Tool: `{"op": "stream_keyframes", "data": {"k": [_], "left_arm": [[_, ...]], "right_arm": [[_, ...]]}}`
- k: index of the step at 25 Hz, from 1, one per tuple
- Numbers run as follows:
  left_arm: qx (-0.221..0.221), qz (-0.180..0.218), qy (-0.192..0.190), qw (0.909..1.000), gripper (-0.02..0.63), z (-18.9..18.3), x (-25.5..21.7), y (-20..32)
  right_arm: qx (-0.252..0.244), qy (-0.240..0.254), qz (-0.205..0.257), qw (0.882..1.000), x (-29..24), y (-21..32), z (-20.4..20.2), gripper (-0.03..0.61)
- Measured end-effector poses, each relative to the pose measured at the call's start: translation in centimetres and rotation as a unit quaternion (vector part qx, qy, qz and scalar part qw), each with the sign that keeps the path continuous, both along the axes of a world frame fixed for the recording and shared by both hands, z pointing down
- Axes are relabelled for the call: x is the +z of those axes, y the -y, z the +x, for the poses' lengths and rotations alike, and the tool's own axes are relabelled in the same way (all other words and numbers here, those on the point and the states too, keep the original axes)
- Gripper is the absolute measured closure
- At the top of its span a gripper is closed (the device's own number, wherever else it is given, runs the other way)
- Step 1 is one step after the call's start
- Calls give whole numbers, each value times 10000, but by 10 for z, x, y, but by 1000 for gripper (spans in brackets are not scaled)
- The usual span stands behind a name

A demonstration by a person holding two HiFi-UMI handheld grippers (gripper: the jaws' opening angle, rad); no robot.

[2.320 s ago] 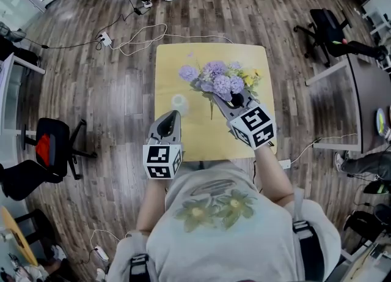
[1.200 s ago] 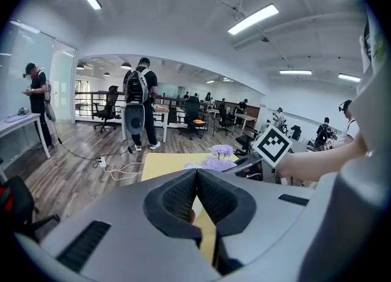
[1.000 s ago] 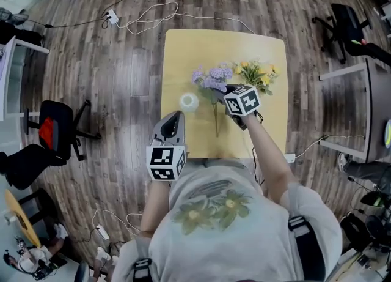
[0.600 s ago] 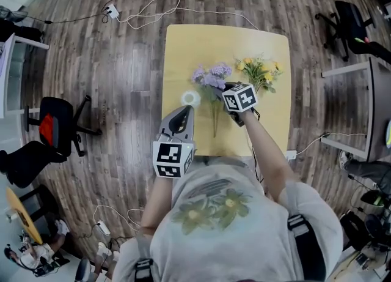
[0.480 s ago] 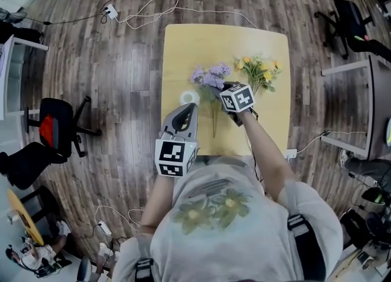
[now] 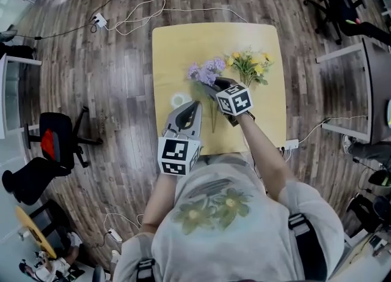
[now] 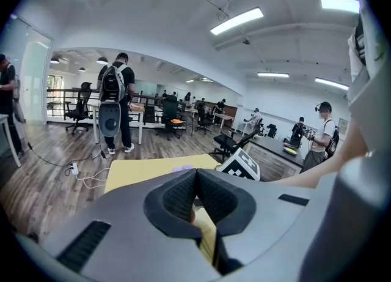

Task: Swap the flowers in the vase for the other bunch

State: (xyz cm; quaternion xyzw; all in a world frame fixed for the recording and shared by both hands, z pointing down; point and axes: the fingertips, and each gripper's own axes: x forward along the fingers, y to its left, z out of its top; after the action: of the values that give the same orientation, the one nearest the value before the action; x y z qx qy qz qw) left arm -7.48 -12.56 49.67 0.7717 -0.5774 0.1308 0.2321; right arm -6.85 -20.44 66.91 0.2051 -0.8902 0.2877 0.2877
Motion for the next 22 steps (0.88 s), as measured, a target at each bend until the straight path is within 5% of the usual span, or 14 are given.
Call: {"op": "stream_keyframes", "data": {"k": [8, 12, 22], "left_arm": [[401, -39, -77, 9992, 598, 31, 7, 8], [583, -76, -106, 9982, 598, 46, 9, 12], [888, -216, -168, 9957, 598, 76, 20, 14]], "right_arm": [[393, 470, -173, 9980, -12, 10, 26, 443], [451, 327, -142, 9983, -12, 17, 37, 443], [1985, -38, 8, 9801, 5, 46, 128, 443]]}}
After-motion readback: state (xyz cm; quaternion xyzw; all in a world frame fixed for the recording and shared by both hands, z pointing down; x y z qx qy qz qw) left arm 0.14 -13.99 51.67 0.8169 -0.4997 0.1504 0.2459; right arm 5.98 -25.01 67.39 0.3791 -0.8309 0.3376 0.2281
